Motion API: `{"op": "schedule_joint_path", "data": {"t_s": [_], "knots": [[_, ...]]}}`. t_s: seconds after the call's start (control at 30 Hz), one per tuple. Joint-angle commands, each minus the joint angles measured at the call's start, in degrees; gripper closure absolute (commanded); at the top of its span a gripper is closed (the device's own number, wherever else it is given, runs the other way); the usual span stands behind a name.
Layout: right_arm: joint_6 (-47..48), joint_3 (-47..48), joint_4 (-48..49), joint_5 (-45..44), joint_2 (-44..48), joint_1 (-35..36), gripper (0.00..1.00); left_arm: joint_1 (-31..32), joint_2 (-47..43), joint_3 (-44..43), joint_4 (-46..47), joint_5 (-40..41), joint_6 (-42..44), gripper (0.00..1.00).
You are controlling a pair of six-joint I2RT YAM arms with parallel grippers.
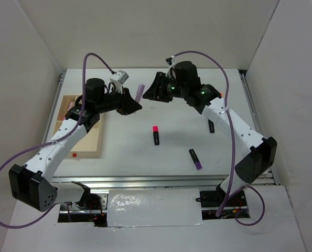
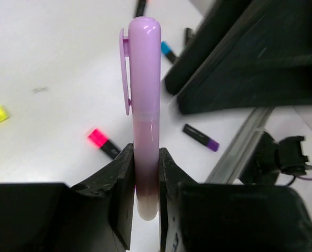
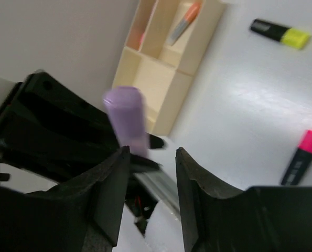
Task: Sort the stationery into containers
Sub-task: Pass the stationery from the right arm to the left, then place the stationery into the container
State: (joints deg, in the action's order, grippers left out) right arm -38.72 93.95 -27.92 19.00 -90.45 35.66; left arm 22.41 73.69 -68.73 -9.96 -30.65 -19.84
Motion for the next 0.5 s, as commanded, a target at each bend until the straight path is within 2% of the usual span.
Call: {"op": "schedule_joint_path", "data": {"t_s": [0.0,0.13,0.17,0.27,0.3,0.47], "knots": [[2.8,-2.4,2.3,2.0,4.9,-7.1,0.52,-5.2,-2.3,-2.5,-4.3,3.5,2.7,1.00],[13.4,-5.4,-1.8,5.5,7.0,-16.7,0.52,-15.7,0.7,-3.5,-8.9,1.8,5.1,1.00],[16.5,-5.3,-3.4,7.1,6.8,-20.2,0.52,-20.2,1.9,-5.3,-10.0,1.8,6.2,1.00],[27.5,-6.5,-10.6,7.5,6.3,-23.7,0.53,-26.7,8.4,-10.9,-15.5,9.3,11.5,1.00],[31.3,-8.4,-13.5,6.3,6.4,-24.1,0.53,-27.9,11.4,-12.0,-16.8,11.0,14.1,1.00],[37.3,-17.0,-18.7,3.8,6.3,-26.0,0.54,-32.1,21.7,-17.5,-18.7,20.2,19.1,1.00]]}}
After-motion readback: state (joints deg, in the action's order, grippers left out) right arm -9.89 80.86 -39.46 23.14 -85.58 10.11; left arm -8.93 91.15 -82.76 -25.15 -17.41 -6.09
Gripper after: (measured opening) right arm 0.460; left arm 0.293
